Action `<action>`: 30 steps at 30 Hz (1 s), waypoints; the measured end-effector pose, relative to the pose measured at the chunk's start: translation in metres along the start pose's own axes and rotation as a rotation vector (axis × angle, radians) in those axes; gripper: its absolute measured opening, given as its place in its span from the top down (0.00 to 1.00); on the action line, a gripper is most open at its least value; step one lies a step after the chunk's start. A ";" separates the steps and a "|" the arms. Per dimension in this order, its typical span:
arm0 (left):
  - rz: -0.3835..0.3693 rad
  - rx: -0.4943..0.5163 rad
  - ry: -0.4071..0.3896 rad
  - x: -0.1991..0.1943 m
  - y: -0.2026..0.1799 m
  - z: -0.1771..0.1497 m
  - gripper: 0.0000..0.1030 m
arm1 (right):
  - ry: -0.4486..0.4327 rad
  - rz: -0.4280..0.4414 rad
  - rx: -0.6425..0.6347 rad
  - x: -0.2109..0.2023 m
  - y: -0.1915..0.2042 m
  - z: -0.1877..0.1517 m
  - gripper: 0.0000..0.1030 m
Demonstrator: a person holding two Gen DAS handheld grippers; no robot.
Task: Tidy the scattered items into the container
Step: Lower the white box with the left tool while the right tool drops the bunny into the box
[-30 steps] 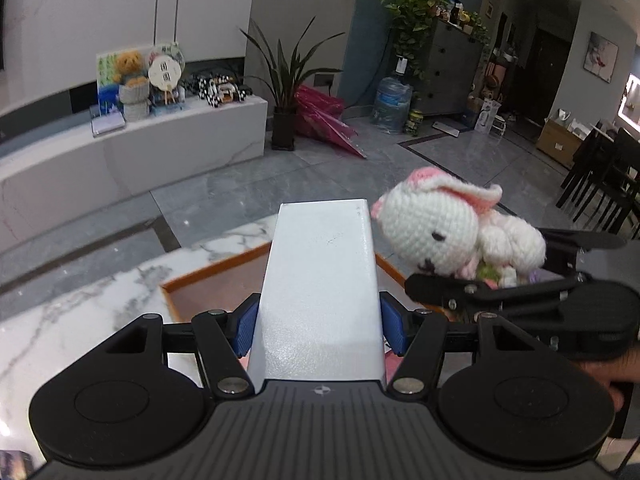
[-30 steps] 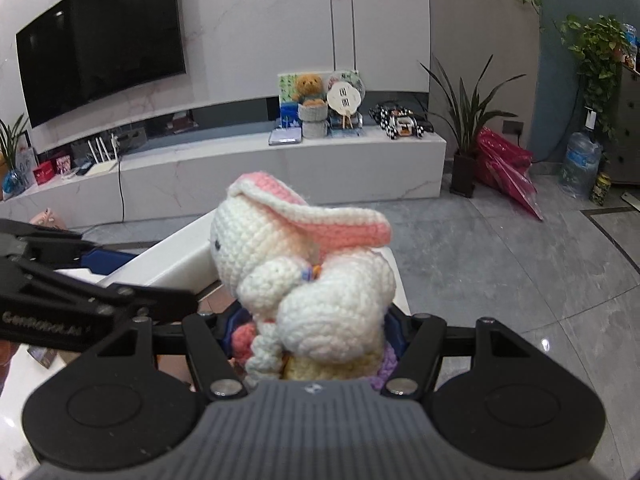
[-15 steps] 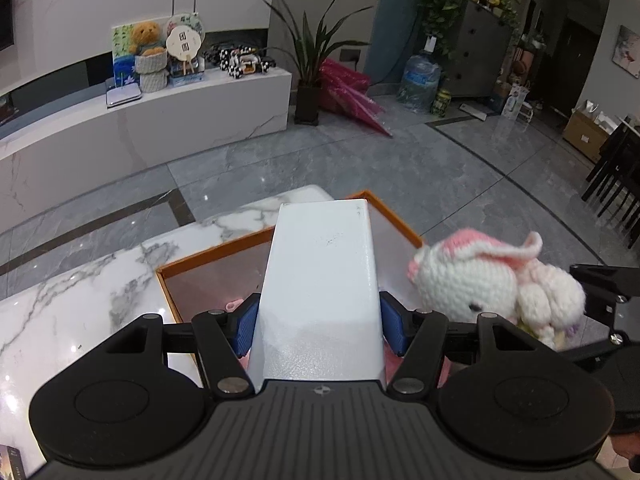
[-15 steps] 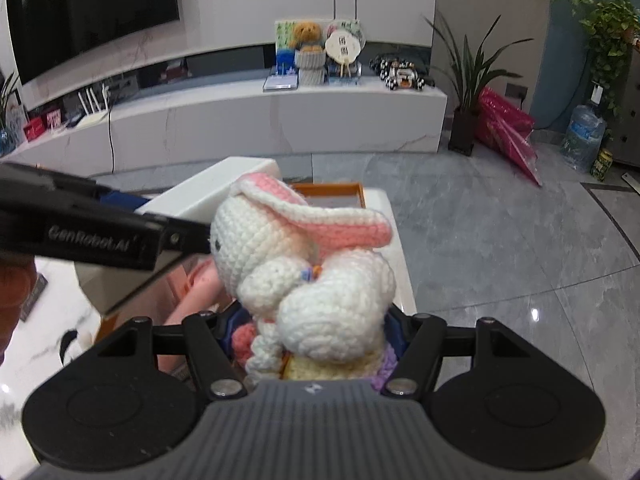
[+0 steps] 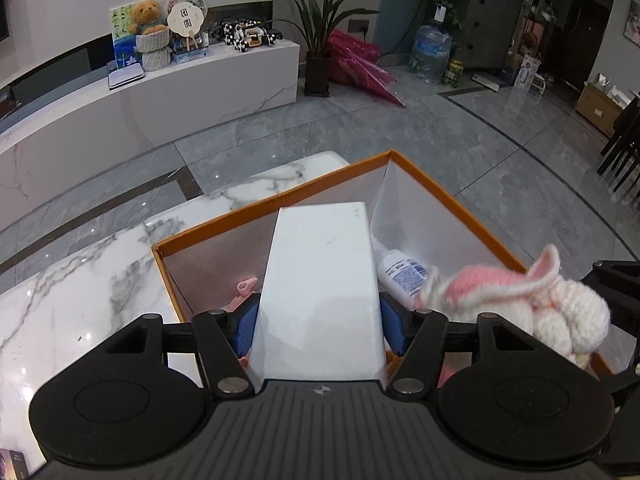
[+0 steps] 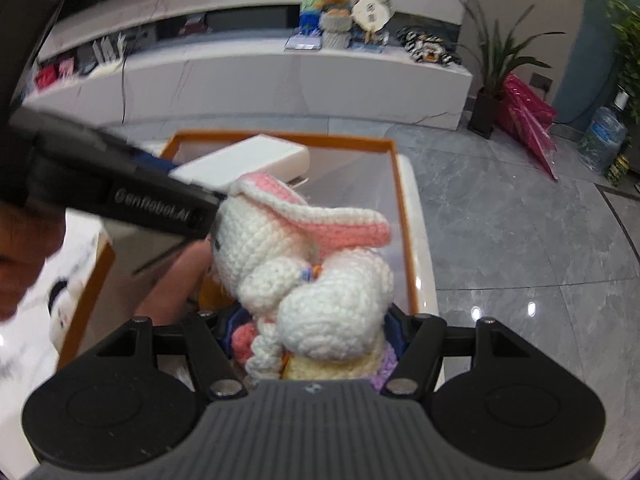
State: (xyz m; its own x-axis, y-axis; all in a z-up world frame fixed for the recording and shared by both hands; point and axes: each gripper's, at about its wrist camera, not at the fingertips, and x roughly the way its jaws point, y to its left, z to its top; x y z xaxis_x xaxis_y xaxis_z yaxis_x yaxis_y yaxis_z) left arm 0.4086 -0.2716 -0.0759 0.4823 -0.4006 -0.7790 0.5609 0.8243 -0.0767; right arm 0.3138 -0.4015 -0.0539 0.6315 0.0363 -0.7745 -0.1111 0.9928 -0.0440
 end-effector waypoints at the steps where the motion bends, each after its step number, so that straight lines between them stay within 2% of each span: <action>1: 0.002 0.004 0.004 0.001 0.001 0.000 0.31 | 0.012 0.004 -0.015 0.002 0.001 -0.001 0.35; 5: 0.010 0.023 0.021 0.004 0.004 -0.001 0.32 | 0.076 0.064 -0.082 0.006 0.007 -0.007 0.34; 9: 0.008 0.031 0.029 0.005 0.005 -0.001 0.32 | 0.155 0.124 -0.253 0.013 0.024 -0.019 0.34; 13: 0.009 0.036 0.034 0.006 0.004 -0.001 0.32 | 0.195 0.174 -0.364 0.015 0.038 -0.027 0.31; 20: 0.015 0.049 0.046 0.009 0.003 -0.004 0.32 | 0.190 0.209 -0.342 0.009 0.032 -0.024 0.21; 23: 0.015 0.053 0.044 0.008 0.002 -0.004 0.32 | 0.172 0.243 -0.324 0.002 0.028 -0.023 0.19; 25: 0.006 0.049 0.046 0.008 0.002 -0.005 0.31 | 0.161 0.250 -0.310 0.001 0.041 -0.022 0.19; 30: -0.017 0.038 0.038 0.003 0.001 -0.003 0.30 | 0.141 0.257 -0.268 -0.005 0.037 -0.017 0.19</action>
State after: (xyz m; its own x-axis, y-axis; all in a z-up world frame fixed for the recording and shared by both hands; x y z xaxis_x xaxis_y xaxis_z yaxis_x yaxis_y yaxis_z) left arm 0.4088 -0.2707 -0.0799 0.4470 -0.3979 -0.8011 0.5943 0.8015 -0.0665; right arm 0.2934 -0.3671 -0.0622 0.4479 0.2451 -0.8598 -0.4595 0.8881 0.0138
